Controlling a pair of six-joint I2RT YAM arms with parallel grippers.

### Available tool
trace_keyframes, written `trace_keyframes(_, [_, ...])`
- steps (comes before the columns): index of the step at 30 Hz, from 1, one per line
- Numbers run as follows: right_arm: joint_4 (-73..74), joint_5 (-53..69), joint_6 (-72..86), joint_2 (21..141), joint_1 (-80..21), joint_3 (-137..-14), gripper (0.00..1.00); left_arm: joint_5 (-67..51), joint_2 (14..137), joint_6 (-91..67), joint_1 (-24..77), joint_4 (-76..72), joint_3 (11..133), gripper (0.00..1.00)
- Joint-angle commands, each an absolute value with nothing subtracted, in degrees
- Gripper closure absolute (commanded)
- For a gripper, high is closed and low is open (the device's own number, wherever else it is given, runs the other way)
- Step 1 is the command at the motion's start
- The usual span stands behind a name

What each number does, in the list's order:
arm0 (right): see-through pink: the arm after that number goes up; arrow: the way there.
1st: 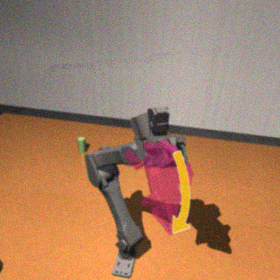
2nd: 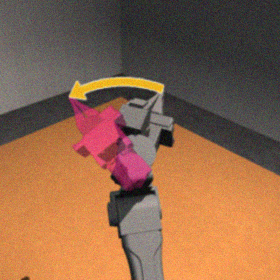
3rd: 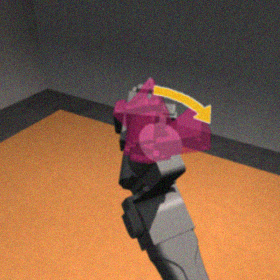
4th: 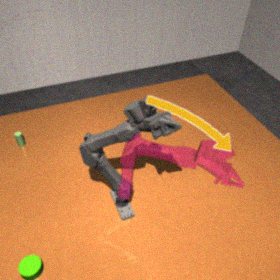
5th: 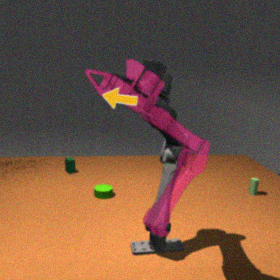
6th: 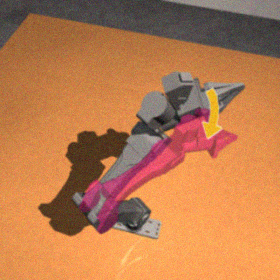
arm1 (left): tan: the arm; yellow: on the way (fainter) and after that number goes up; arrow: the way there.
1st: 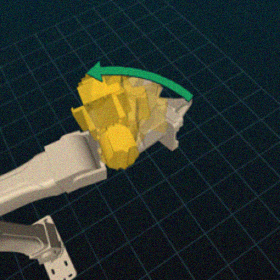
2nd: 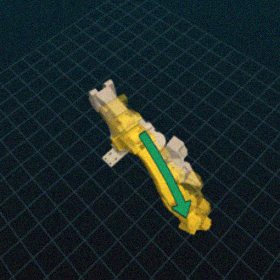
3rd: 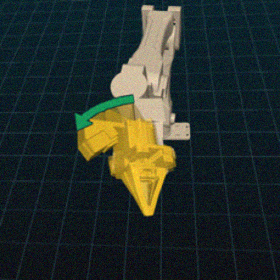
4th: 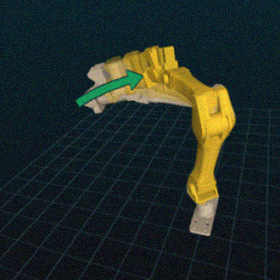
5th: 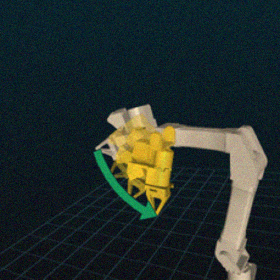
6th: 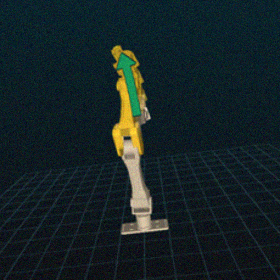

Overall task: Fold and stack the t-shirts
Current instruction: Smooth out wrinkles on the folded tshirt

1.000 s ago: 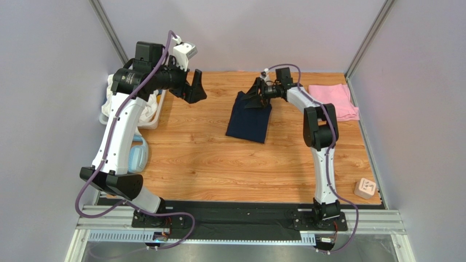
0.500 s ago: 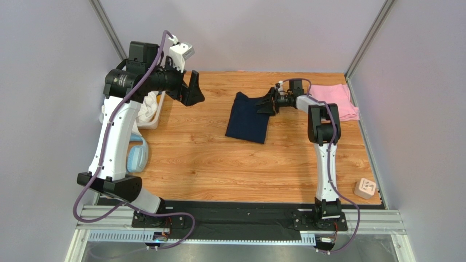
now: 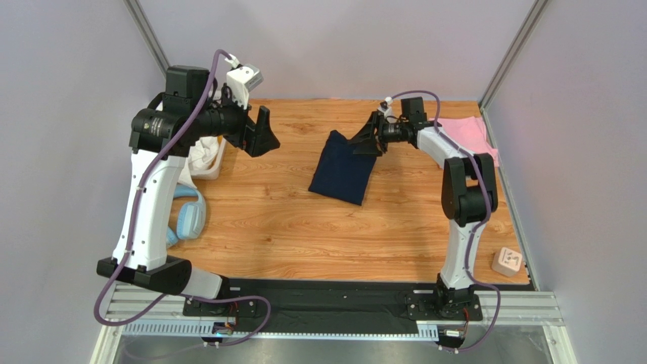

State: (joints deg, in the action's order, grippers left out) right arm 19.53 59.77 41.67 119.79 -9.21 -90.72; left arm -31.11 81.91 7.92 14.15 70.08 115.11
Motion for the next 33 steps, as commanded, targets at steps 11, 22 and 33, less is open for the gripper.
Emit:
trace_keyframes(11, [16.26,57.92,39.99,127.34,-21.09,-85.78,0.5,-32.69,79.28,8.61,13.89,70.05,113.82,0.0])
trace_keyframes(22, [19.07,55.63,35.95,122.28,-23.99,-77.88,0.52,-34.1,80.07,9.49,13.89,70.05,113.56,0.0])
trace_keyframes(33, [20.66,58.88,40.16,125.48,-23.81,-94.46,0.51,-32.96,78.84,10.63,13.89,70.58,112.94,0.0])
